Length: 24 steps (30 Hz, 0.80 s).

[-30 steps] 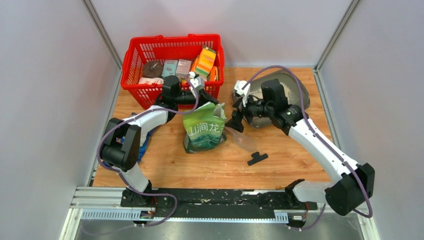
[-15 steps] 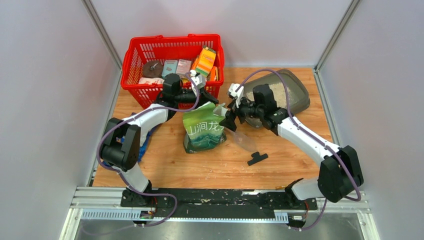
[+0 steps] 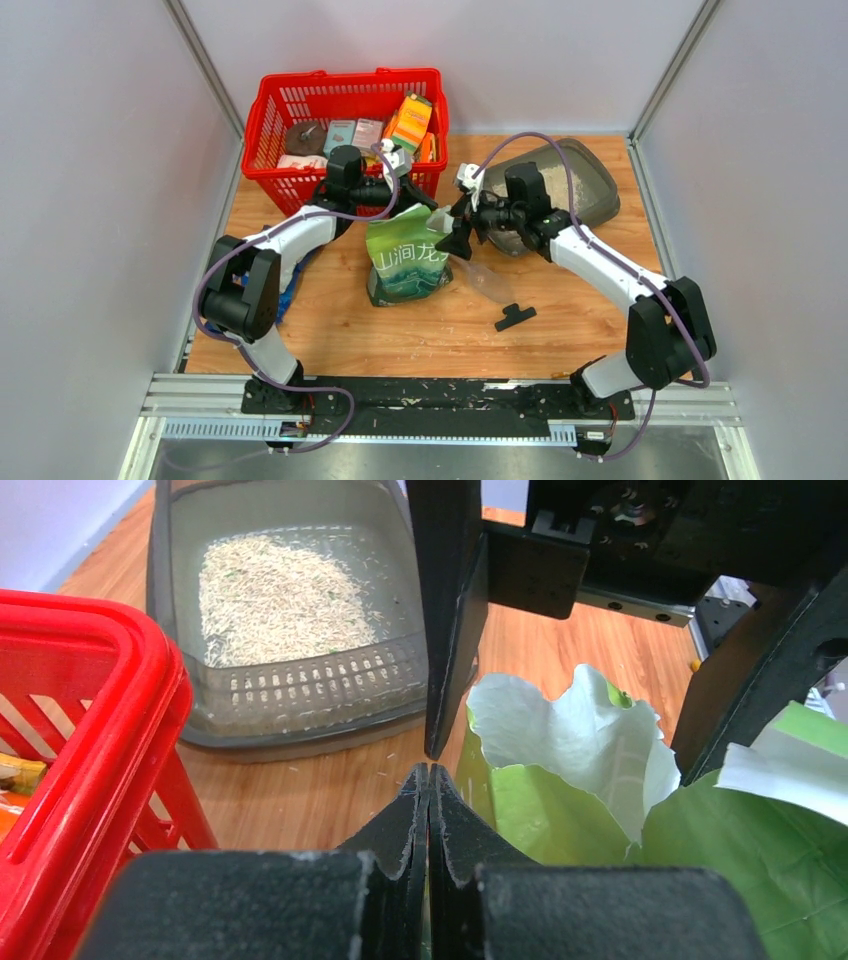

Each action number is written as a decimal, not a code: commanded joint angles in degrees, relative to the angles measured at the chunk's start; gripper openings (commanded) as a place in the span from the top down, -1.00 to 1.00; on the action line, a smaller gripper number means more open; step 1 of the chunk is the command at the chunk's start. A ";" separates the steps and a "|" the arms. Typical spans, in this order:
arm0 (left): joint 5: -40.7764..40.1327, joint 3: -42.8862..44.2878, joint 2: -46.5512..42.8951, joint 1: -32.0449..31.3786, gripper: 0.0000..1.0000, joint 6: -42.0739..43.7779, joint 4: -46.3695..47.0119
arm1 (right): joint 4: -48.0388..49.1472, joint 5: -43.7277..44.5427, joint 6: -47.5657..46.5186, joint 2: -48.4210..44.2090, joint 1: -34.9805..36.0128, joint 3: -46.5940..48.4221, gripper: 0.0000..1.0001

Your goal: Fill the litter box with clean litter

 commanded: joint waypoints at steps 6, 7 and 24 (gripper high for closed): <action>3.73 3.49 0.61 0.36 0.96 -0.43 -1.46 | 5.08 -8.54 0.62 3.99 -0.30 4.04 -1.00; 3.82 3.66 0.79 0.36 0.96 -0.43 -1.89 | 6.82 -8.98 0.89 4.77 -0.30 4.39 -0.97; 0.39 6.74 2.55 0.97 0.97 -1.66 -4.44 | 4.63 -13.82 3.51 2.94 -1.27 3.61 -0.29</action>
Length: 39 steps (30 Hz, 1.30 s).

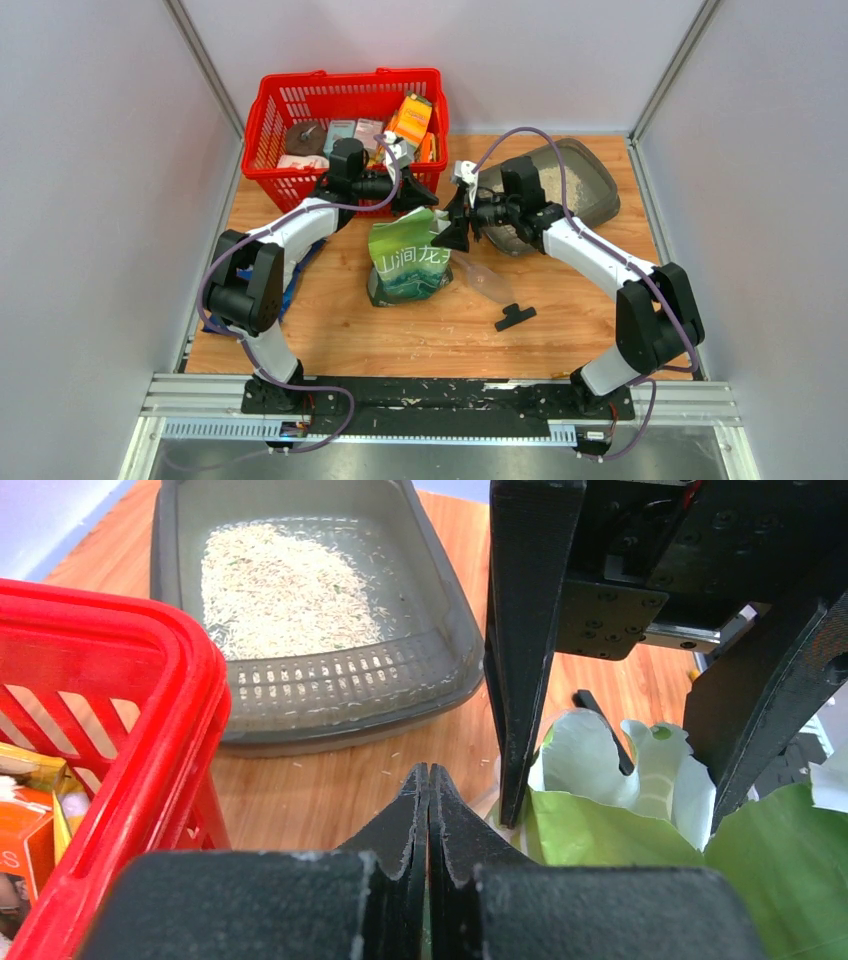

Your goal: Fill the litter box with clean litter

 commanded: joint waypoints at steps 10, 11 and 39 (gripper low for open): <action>-1.67 2.57 -2.60 1.22 0.97 3.71 -8.57 | 14.22 -4.91 12.00 -1.10 -2.22 -2.27 -0.04; -2.11 2.83 -2.87 1.30 0.97 4.50 -9.36 | 15.63 -5.18 13.06 -1.10 -2.31 -2.71 -0.04; -6.59 5.12 -8.58 3.41 0.97 14.52 -28.17 | 26.01 -9.92 19.75 6.01 -2.04 -2.98 0.07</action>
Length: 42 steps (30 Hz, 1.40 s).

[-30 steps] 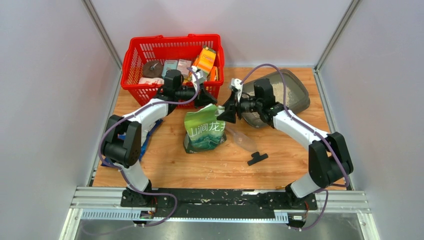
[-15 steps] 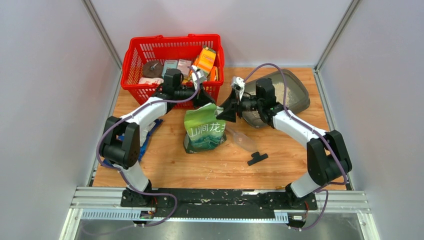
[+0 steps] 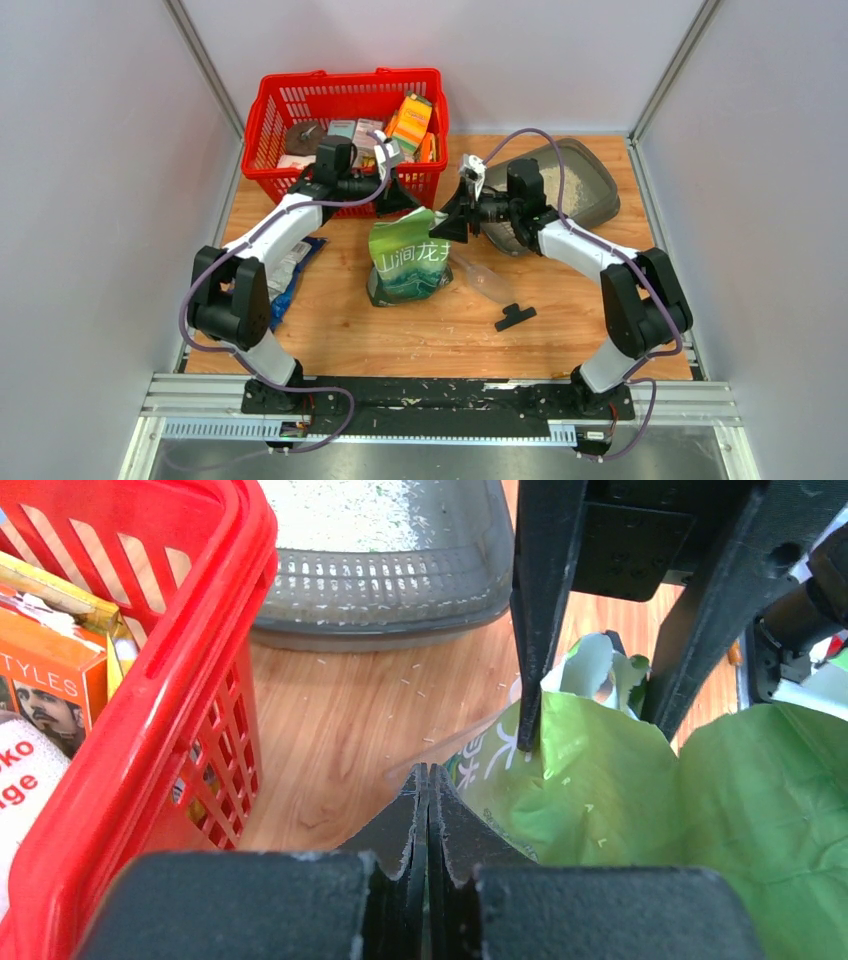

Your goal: Fill the litter box with clean litter

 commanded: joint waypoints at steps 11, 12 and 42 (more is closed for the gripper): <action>-3.02 2.06 -6.12 3.35 0.96 0.75 -7.66 | 2.97 -5.51 4.48 0.90 0.30 0.47 0.46; -3.37 1.97 -7.08 3.80 0.95 0.31 -8.37 | 2.71 -5.68 4.48 0.81 0.30 0.56 0.52; -6.98 -17.98 -25.99 -0.15 0.28 -15.41 4.80 | -29.72 1.00 6.06 -3.32 -3.04 9.88 1.00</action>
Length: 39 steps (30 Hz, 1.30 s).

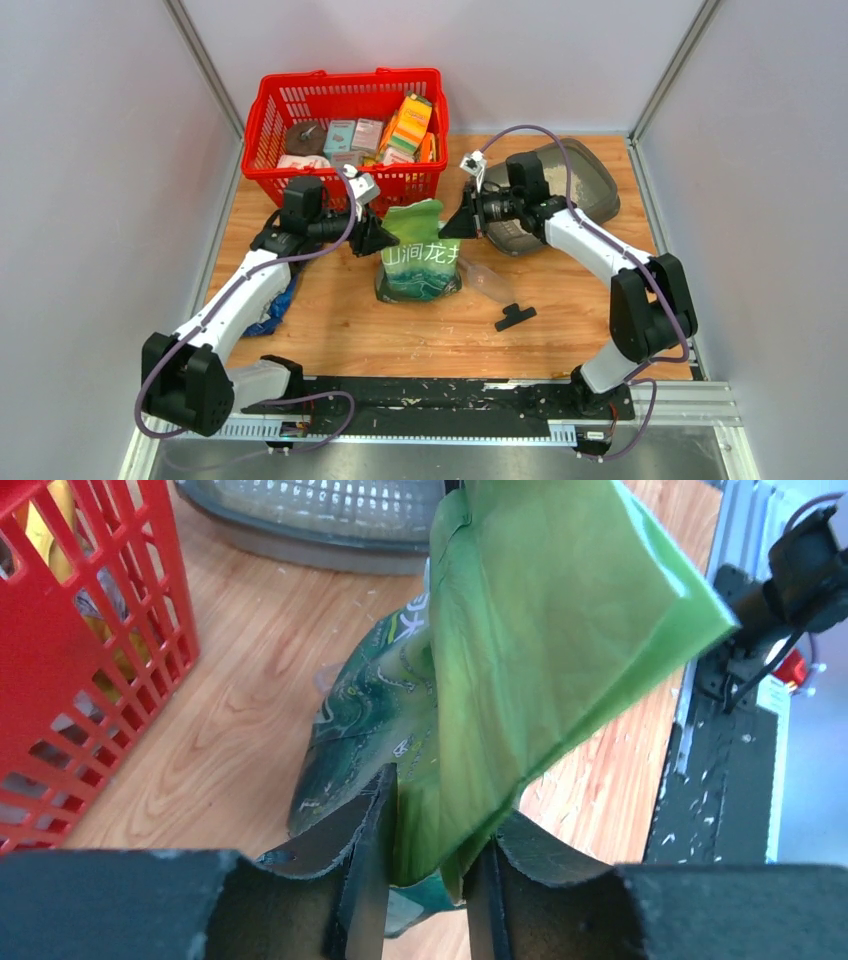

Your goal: Fill the litter box with clean litter

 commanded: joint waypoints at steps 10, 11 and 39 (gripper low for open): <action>0.86 3.58 3.85 -3.68 0.16 -14.75 10.00 | -1.19 -8.74 2.19 -1.42 -4.26 3.28 0.82; 1.04 3.84 4.99 -3.77 0.16 -15.80 10.35 | 1.18 -8.74 5.95 -1.59 -4.17 1.89 0.79; 1.48 5.07 10.63 0.36 0.79 -24.16 14.31 | 25.72 -6.28 13.44 -0.27 -2.15 -8.41 0.32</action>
